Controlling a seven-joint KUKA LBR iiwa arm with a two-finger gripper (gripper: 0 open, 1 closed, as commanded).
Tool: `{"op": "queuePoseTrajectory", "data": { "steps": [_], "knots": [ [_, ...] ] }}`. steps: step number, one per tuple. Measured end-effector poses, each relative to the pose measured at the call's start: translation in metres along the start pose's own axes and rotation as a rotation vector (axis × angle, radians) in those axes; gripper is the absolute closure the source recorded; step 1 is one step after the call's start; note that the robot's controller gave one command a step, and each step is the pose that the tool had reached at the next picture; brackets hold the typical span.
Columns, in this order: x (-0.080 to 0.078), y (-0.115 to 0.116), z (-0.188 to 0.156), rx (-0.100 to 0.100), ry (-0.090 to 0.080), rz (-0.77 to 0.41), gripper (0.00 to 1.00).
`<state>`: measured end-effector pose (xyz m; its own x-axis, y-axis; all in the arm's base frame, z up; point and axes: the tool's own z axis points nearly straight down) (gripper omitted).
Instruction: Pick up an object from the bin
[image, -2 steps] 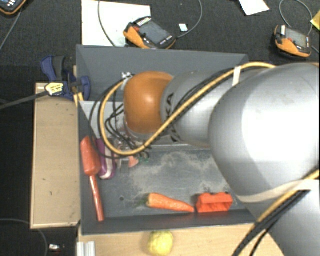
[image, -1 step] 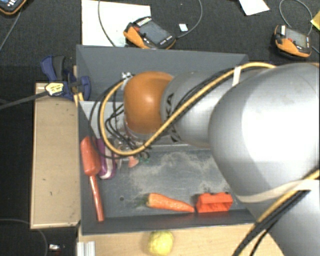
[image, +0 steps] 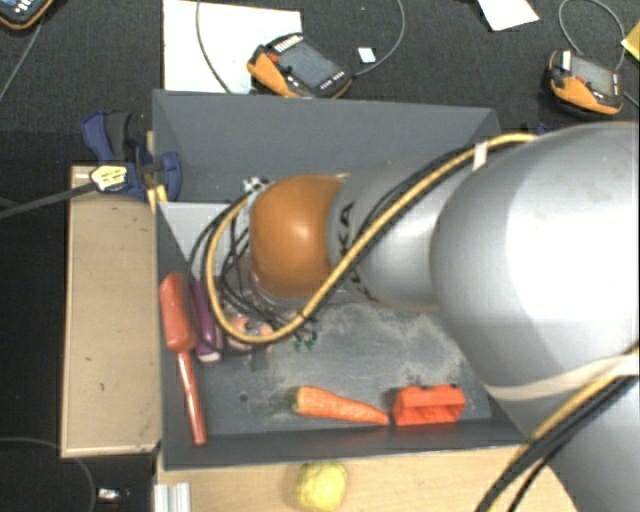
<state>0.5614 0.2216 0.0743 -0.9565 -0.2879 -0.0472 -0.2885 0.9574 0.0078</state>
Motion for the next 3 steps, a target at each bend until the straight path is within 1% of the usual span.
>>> {"op": "queuePoseTrajectory", "data": {
  "steps": [1,2,3],
  "knots": [
    [0.000,0.000,0.000,0.000,0.000,0.001,1.00],
    [-0.014,-0.004,-0.107,0.000,-0.001,0.023,1.00],
    [-0.012,-0.003,-0.136,0.000,-0.003,0.020,1.00]
  ]
}}
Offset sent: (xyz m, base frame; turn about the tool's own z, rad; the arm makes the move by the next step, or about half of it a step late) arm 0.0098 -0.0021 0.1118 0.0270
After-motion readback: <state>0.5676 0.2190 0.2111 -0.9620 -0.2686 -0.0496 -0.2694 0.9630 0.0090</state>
